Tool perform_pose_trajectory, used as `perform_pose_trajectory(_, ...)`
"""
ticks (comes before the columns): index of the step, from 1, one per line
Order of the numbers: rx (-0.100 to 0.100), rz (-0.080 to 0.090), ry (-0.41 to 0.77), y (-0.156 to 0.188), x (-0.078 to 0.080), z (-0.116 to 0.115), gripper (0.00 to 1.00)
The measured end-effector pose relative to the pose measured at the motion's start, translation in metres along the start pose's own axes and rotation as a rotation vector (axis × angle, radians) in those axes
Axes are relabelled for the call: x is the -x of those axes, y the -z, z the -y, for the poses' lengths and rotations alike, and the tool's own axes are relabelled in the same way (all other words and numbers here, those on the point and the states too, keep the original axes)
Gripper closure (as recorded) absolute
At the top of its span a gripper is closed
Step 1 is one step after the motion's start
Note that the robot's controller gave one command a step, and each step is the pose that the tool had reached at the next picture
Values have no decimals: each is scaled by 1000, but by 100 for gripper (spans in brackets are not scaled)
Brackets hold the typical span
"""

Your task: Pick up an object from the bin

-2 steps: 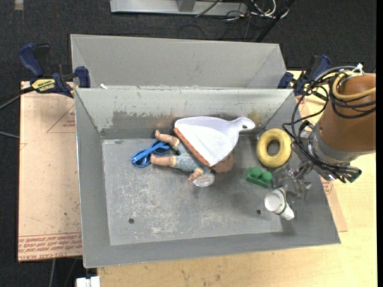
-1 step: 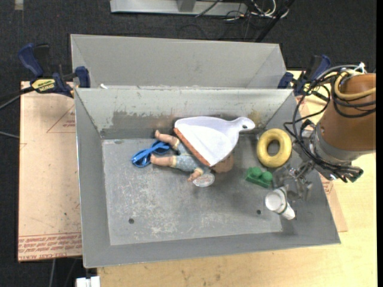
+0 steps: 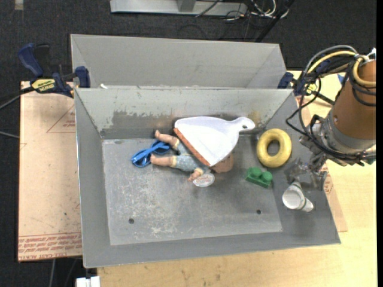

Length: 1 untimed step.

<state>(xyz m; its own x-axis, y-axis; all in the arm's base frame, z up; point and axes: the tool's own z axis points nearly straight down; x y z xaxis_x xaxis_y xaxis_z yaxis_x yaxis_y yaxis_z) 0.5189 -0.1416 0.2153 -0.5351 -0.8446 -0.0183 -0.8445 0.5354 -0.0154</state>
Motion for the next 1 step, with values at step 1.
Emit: perform_pose_trajectory(1, 0, 0, 0, 0, 0, 0, 100)
